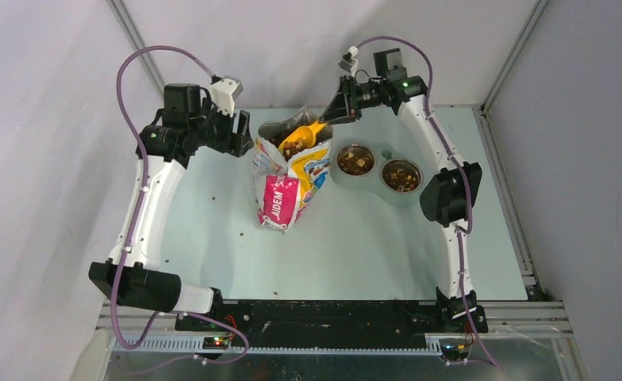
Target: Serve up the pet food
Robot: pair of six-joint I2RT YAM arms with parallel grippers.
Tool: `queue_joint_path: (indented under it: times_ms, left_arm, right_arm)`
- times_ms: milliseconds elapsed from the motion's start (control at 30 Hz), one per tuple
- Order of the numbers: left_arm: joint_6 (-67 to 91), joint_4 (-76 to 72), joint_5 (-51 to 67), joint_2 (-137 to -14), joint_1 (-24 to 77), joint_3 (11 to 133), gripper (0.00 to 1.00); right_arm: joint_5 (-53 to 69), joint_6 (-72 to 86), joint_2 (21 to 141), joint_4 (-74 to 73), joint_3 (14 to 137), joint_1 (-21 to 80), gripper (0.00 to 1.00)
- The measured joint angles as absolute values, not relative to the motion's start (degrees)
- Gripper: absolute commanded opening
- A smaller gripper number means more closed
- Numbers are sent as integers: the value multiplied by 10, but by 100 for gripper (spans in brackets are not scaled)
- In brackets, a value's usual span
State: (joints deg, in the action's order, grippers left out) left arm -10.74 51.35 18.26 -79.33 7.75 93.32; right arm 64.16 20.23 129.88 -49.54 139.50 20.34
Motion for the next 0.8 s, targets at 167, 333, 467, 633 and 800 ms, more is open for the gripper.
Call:
queue_joint_path:
  times_ms: [167, 333, 467, 633, 800]
  left_arm:
    - [-126, 516, 183, -800, 77, 954, 74]
    - [-141, 524, 178, -808, 77, 972, 74]
    - [-160, 538, 162, -816, 80, 992, 74]
    - [-213, 554, 116, -817, 100, 994, 74]
    - [-252, 569, 64, -817, 125, 986, 75]
  right_arm:
    - [681, 297, 1288, -411, 1342, 175, 0]
    - [717, 370, 1281, -348, 1293, 171, 0]
    - [741, 428, 1281, -304, 1269, 166, 0]
    - [762, 500, 1280, -249, 1252, 142, 0]
    - [777, 581, 1260, -163, 1186, 120, 0]
